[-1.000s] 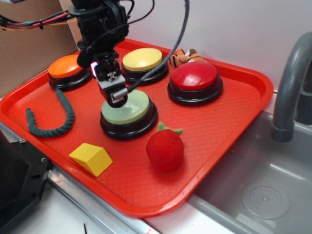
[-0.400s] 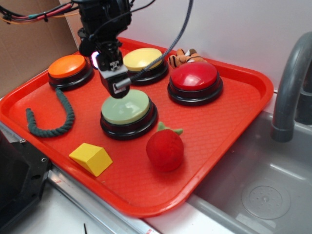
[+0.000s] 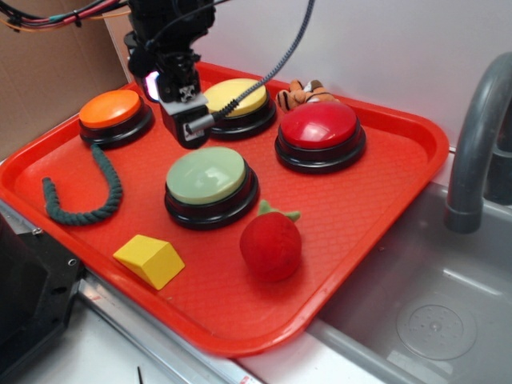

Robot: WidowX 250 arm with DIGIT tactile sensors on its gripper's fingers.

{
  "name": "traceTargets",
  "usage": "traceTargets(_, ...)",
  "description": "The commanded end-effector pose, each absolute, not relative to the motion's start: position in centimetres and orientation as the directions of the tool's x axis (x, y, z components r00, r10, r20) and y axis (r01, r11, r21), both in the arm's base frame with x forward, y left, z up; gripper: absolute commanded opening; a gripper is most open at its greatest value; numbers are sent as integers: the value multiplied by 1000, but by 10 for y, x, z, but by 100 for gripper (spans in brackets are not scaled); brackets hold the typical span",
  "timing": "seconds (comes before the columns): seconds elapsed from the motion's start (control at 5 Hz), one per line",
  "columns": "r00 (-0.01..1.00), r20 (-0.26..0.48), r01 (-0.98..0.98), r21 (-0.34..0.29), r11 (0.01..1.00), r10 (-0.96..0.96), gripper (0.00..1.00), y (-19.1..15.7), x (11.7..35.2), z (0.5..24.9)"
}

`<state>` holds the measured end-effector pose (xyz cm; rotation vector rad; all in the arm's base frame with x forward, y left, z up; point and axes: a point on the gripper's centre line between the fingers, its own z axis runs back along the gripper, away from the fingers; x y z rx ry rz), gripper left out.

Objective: Push the green button.

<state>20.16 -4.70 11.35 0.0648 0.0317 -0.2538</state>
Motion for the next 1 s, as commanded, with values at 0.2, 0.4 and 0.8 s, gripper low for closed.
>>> traceTargets(0.2,968,14,250,66,966,-252,100,-54,206,136)
traceTargets(0.4,968,17,247,69,967,-248,100,-53,206,139)
traceTargets(0.8,973,18,230,69,971,-231,100,-52,202,146)
